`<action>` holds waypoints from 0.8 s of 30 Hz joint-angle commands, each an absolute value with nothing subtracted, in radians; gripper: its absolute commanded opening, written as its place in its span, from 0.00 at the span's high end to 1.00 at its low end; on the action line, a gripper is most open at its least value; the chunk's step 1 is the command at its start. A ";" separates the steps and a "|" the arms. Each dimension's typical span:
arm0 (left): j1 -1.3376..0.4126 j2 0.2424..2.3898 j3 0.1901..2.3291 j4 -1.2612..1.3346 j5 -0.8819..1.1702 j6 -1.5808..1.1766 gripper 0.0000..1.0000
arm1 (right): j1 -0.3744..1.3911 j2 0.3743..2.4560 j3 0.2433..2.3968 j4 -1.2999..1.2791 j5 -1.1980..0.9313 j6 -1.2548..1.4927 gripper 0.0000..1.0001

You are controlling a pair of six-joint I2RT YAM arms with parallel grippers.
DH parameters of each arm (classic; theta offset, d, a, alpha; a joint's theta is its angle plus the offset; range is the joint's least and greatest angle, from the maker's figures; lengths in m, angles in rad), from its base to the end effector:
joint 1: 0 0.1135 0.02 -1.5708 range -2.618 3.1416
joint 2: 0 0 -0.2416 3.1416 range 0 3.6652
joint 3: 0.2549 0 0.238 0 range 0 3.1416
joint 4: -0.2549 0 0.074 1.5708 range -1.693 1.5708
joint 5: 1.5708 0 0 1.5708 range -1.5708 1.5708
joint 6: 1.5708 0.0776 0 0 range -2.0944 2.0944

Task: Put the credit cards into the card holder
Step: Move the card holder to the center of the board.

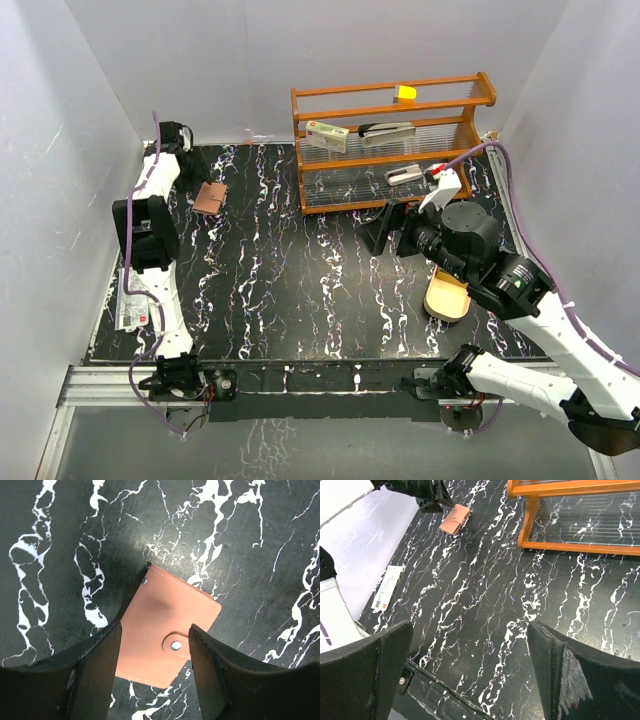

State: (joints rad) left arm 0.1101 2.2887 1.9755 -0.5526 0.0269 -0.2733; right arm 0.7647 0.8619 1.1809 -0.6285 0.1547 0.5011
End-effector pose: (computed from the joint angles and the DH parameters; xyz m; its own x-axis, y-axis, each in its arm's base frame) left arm 0.5119 0.0545 0.1662 -0.7039 -0.3493 -0.6185 -0.2934 0.9360 -0.1946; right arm 0.1570 0.1341 0.3802 -0.4705 0.2064 -0.8579 -0.4015 0.8157 0.4164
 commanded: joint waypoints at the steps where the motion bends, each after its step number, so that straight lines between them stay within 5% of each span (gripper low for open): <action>1: 0.127 2.310 2.054 -0.567 0.120 -0.232 0.45 | 0.764 0.871 1.198 -0.573 0.184 0.481 0.02; 15: 0.103 2.329 1.937 -0.660 0.185 -0.265 0.63 | 0.763 0.825 1.155 -0.572 0.190 0.505 0.02; 24: 0.027 2.225 1.731 -0.618 0.197 -0.256 0.66 | 0.763 0.805 1.142 -0.591 0.191 0.505 0.02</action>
State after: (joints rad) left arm 0.0765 2.2810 1.8324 -0.5495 0.1680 -0.2649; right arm 0.7647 0.8238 1.1477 -0.6266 0.1738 0.5022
